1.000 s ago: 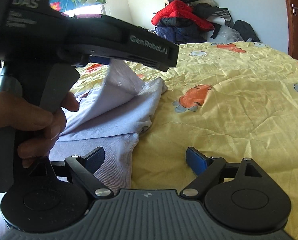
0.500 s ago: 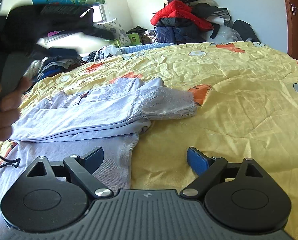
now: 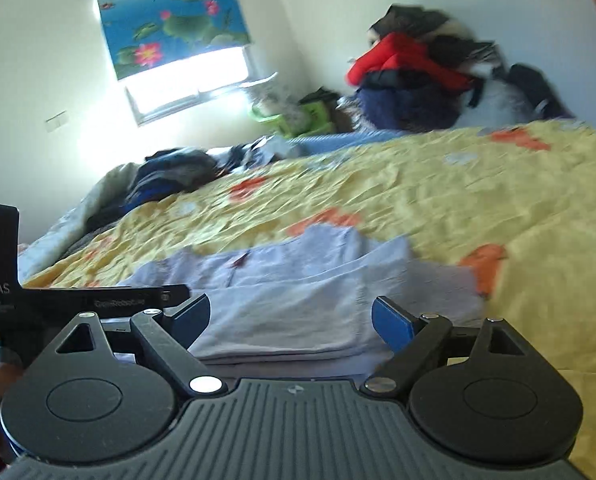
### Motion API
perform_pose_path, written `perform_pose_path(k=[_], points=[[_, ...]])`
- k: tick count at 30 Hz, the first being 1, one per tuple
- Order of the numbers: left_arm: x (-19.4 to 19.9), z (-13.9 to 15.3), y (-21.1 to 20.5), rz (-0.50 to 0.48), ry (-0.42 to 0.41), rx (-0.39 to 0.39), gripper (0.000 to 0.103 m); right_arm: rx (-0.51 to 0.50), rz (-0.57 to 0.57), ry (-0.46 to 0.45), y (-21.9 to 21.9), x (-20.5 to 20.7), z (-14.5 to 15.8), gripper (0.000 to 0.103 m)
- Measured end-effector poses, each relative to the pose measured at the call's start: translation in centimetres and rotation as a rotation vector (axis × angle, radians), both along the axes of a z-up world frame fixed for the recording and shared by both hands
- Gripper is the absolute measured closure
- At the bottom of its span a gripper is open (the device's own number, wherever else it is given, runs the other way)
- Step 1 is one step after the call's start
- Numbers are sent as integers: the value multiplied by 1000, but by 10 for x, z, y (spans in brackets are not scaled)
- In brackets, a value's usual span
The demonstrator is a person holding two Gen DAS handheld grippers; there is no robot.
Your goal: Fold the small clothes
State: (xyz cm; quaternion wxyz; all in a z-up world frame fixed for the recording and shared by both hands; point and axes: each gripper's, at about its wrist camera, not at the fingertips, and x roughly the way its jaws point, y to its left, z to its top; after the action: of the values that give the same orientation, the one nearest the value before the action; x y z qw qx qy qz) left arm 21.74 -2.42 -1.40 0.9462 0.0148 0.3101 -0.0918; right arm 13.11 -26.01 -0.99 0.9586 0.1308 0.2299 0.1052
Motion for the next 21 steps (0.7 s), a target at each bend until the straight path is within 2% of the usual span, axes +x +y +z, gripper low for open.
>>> perform_pose_path(k=[5,11,16,21], points=[[0,-9,3,8,22,23,18,-44,-37,115,10,27,-18,15],[3,-15,8,23,40,21,18,-46,-49,80,12,13,-15,13],[3,-17,8,18,38,34,18,-78,-40,113,15,18,-20,13],[1,-19,8,22,39,43,17,-101,-43,88,20,12,-13,13]])
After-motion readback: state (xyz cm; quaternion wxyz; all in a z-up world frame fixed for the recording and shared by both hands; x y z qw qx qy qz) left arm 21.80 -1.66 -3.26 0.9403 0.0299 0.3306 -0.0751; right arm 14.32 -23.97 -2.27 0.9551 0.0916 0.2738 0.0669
